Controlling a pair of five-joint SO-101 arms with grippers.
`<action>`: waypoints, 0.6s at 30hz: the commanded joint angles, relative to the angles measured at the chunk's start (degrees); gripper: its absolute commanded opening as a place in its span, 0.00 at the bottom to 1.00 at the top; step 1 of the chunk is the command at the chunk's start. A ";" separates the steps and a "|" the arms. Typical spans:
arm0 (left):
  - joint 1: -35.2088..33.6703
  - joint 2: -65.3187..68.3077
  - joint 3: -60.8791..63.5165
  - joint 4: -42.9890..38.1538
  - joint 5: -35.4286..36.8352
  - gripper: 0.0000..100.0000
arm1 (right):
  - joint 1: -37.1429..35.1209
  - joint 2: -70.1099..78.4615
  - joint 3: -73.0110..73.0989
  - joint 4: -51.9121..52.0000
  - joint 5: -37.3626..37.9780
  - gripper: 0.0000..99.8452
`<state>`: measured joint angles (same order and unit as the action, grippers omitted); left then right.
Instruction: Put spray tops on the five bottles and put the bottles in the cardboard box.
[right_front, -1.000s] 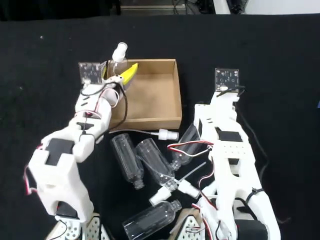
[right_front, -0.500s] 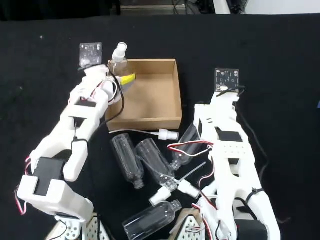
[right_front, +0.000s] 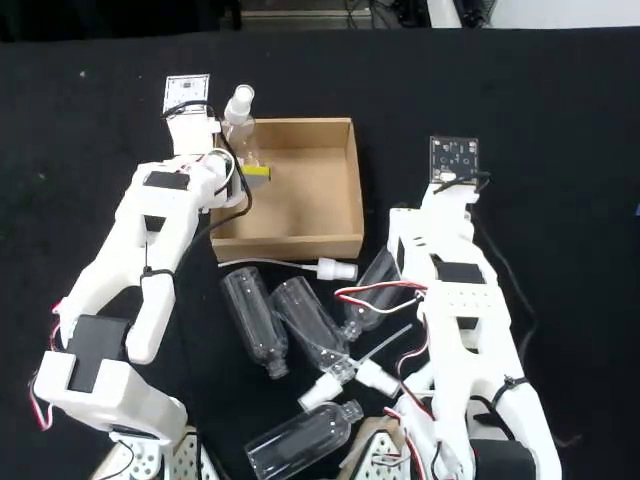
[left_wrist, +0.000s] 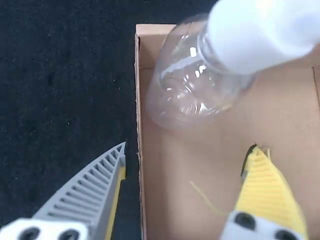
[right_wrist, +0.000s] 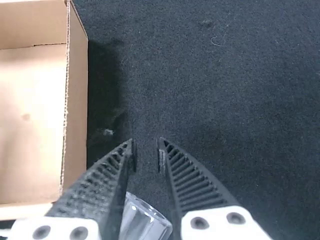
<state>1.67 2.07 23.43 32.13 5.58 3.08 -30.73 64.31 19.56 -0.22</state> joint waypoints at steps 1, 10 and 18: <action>-0.04 -3.43 -3.21 0.26 0.53 0.35 | -0.79 -0.04 -0.57 -1.93 -0.18 0.06; -0.04 -4.13 -3.21 0.70 0.53 0.35 | -0.79 -0.04 -0.66 -1.93 -0.18 0.06; -0.66 -4.13 -3.21 0.44 0.53 0.19 | -0.79 -0.04 -0.57 -1.93 -0.18 0.06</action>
<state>1.67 1.89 23.43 32.48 5.58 3.08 -30.73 64.31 19.56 -0.22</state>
